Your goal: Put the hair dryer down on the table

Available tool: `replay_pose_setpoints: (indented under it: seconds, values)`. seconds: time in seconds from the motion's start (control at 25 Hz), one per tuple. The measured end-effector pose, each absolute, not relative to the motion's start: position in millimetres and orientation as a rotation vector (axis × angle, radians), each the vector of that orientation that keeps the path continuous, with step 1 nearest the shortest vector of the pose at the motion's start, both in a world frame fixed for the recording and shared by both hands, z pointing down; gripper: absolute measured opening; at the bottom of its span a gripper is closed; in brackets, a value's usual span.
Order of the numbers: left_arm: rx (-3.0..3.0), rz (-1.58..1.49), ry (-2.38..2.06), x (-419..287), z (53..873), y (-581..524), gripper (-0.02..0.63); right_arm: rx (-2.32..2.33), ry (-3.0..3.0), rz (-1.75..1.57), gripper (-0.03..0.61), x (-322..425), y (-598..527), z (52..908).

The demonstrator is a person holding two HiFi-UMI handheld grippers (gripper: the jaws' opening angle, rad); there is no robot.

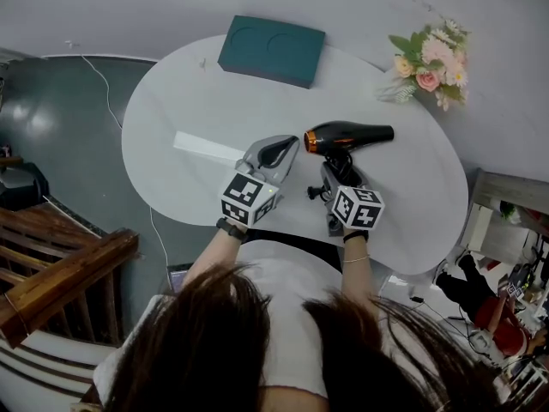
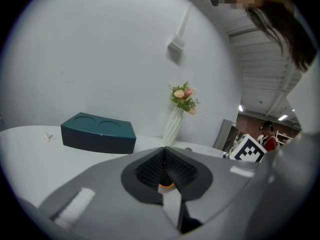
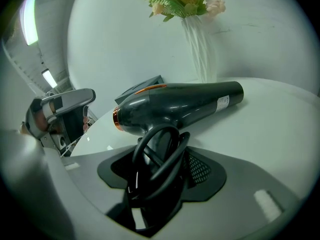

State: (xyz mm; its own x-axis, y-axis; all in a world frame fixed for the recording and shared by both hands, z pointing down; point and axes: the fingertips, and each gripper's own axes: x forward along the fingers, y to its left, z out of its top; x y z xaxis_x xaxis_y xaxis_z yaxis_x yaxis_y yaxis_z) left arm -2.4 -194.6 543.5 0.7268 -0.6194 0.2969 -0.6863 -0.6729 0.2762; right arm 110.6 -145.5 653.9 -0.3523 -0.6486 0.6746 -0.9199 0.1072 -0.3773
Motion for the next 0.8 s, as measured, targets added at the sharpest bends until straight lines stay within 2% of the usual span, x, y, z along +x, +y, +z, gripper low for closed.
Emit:
replay_pose_setpoints:
  seconds: [0.48,0.8]
  values:
    - [2.559,0.243,-1.027,-5.9,540.7,-190.5,0.058,1.483,-2.057,1.088,0.253,105.7,-143.6,654.2]
    - [2.556,0.234,-1.053,-14.4,536.1,-191.4,0.059,1.509,-2.027,1.074,0.313,116.5,-138.5,651.0]
